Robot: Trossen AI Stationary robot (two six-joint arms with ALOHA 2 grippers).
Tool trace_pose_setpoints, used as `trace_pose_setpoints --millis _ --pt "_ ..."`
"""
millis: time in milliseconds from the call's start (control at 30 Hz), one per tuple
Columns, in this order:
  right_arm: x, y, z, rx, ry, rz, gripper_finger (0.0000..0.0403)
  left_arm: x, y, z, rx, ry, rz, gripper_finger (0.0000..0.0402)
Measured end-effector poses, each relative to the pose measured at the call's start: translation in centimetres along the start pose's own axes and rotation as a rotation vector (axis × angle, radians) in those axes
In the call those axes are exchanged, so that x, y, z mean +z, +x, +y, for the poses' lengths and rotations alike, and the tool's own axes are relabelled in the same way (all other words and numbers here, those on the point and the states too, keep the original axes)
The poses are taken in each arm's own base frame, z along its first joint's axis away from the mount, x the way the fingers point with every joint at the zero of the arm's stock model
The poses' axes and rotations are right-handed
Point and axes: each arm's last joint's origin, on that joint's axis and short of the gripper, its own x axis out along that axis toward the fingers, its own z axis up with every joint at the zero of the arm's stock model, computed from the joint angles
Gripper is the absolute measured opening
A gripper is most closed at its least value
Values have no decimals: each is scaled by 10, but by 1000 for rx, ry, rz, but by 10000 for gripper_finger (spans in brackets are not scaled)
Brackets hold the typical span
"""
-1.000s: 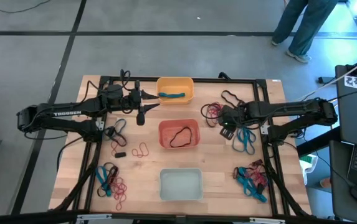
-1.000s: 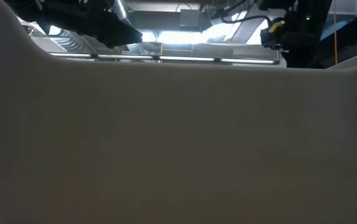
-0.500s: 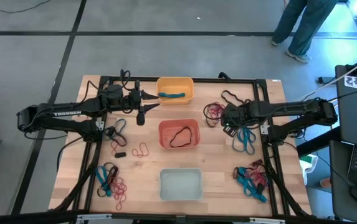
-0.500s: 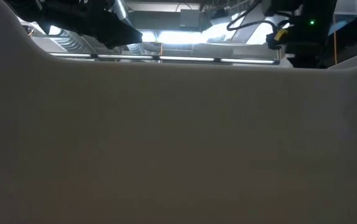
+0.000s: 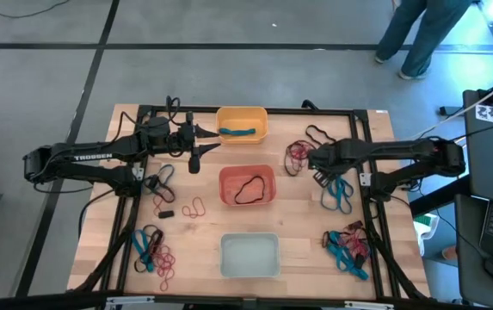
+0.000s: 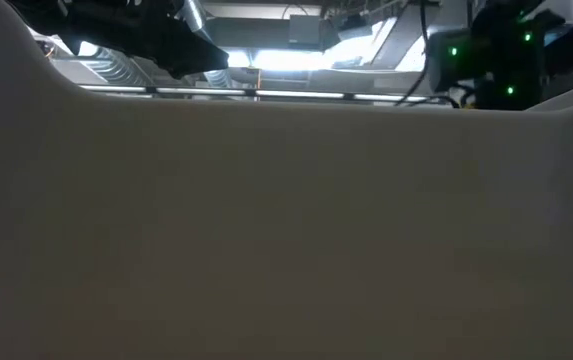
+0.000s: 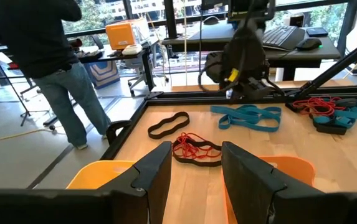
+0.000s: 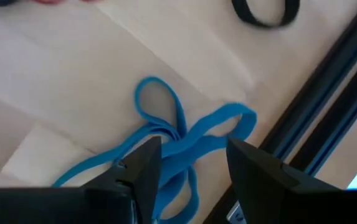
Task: Sort rubber bands into baskets
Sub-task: Put the blue rubber band in the yellow bin
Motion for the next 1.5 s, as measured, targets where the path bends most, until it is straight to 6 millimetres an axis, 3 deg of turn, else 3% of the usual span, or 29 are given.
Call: trace_pose_setpoints --millis 233,667,900,1233,1500 --pt "-3 23 -9 1 102 79 183 0 0 0 0 3 0 138" --pt "-5 51 -11 42 159 47 181 0 0 0 0 4 -1 138" --pt "-8 56 -11 37 157 51 118 0 0 0 0 4 -1 138" --pt "-5 48 -11 25 121 55 16 0 0 0 0 4 -1 138" --pt "10 23 -9 53 73 4 12 0 0 0 1 4 -1 138"
